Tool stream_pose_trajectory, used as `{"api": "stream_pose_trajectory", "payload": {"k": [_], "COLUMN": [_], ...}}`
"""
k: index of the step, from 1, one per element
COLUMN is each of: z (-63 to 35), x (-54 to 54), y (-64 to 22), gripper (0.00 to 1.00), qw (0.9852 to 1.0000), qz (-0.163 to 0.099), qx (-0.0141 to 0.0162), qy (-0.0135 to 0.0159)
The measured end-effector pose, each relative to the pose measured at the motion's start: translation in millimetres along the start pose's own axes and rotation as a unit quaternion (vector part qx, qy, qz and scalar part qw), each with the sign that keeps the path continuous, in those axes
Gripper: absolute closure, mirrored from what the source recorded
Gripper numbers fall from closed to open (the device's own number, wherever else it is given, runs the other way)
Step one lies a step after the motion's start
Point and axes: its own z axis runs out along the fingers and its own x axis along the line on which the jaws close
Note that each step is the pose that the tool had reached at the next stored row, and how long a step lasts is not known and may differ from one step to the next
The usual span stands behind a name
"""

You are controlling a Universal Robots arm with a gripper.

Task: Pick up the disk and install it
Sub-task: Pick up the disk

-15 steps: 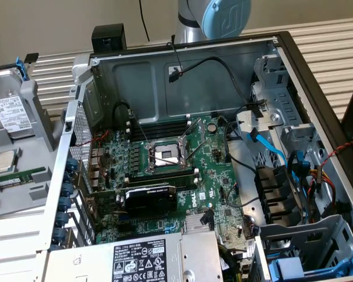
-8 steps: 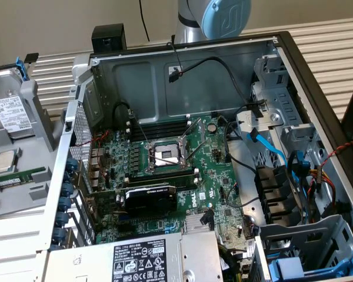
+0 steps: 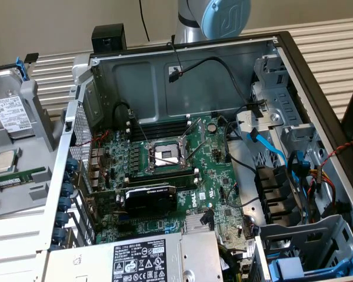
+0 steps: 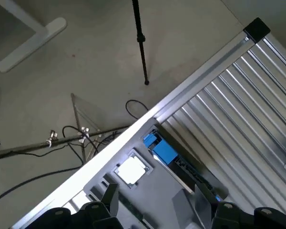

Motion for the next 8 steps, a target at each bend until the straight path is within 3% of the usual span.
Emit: {"api": "stream_pose_trajectory", "payload": {"k": [4, 8], "z": [0.3, 0.6], "x": [0.0, -0.1], "y": [0.0, 0.0], "gripper": [0.26, 0.26], "qw": [0.9993, 0.9973], "qz": [-0.036, -0.073], "qx": [0.0018, 0.0055], "qy": [0.0016, 0.0019]}}
